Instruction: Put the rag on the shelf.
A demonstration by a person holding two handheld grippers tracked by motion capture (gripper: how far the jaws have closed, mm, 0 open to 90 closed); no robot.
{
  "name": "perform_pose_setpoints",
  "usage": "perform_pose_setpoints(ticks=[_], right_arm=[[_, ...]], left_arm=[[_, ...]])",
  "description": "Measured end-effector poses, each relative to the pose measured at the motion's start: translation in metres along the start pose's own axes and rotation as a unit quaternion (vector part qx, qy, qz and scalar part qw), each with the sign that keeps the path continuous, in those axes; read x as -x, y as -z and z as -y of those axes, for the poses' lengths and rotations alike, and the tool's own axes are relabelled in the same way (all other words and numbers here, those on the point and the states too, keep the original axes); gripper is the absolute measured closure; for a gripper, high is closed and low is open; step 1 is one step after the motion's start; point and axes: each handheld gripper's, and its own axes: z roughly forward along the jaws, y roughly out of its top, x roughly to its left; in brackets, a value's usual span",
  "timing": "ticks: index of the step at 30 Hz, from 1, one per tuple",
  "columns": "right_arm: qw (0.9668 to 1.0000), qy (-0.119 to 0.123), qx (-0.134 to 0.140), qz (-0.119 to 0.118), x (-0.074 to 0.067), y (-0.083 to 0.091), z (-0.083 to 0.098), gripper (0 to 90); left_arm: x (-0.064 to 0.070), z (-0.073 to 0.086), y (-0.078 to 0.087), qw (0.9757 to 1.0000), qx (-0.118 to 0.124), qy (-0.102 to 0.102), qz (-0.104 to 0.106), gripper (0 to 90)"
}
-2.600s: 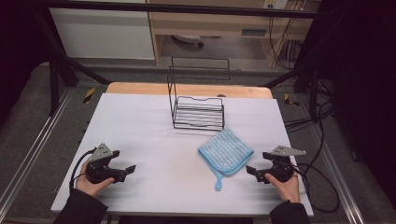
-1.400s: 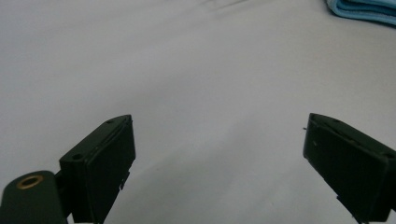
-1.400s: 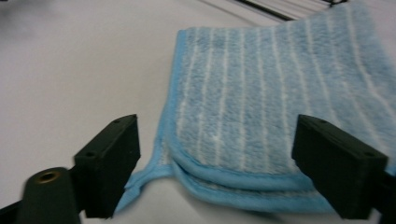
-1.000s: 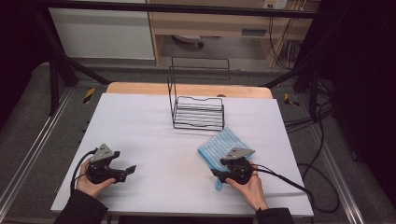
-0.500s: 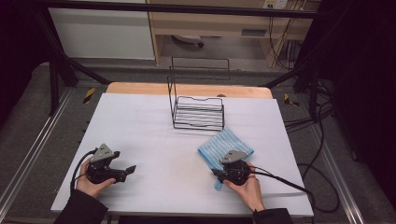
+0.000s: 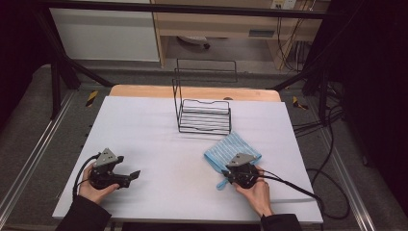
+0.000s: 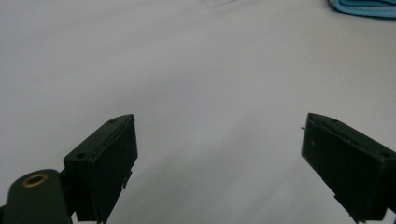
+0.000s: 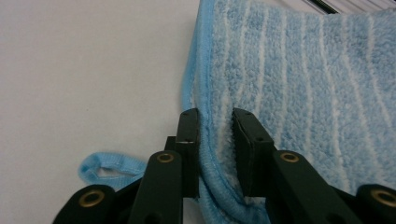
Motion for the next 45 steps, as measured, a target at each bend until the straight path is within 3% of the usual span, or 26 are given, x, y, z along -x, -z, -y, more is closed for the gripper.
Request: perform_pose_setpoints(ticks=[7, 12, 27, 35, 45], right_arm=[[0.9999, -0.004, 0.011, -0.009, 0.003, 0.005, -0.003, 77.7], [0.9971, -0.035, 0.045, -0.051, 0.002, 0.014, -0.007, 78.2], [0.9902, -0.004, 0.053, -0.129, -0.037, 0.006, -0.027, 78.0], [0.9837, 0.018, 0.048, -0.172, -0.059, -0.002, -0.034, 77.8], [0.9784, 0.035, 0.041, -0.199, -0.072, -0.004, -0.035, 77.5]], left_arm=[[0.000, 0.000, 0.000, 1.0000, 0.000, 0.001, 0.000, 10.6], [0.000, 0.000, -0.001, 1.0000, -0.001, 0.001, 0.000, 10.6], [0.000, -0.001, -0.001, 1.0000, 0.000, 0.004, -0.002, 10.5], [0.001, -0.002, -0.002, 1.0000, -0.002, 0.004, 0.000, 10.4], [0.002, -0.002, -0.002, 0.9999, -0.004, 0.008, 0.006, 7.5]])
